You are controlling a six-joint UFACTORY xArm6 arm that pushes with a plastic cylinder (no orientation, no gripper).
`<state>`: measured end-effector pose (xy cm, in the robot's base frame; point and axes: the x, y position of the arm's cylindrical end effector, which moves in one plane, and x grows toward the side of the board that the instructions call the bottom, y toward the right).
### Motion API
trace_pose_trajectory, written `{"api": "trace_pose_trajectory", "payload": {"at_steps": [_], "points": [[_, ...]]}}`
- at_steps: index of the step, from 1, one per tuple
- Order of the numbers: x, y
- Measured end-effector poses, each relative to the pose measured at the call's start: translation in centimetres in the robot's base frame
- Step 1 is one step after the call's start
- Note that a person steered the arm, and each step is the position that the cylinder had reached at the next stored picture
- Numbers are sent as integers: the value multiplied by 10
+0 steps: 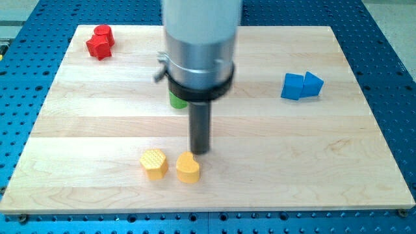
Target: Push the yellow blocks to the bottom of the green blocks
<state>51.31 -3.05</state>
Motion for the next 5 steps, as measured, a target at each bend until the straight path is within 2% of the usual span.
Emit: {"api": "trace_pose_trajectory", "payload": {"at_steps": [1,2,3,4,5], "points": [[-1,-86],[23,-116],[59,-105],[48,-65],[38,-60]]}}
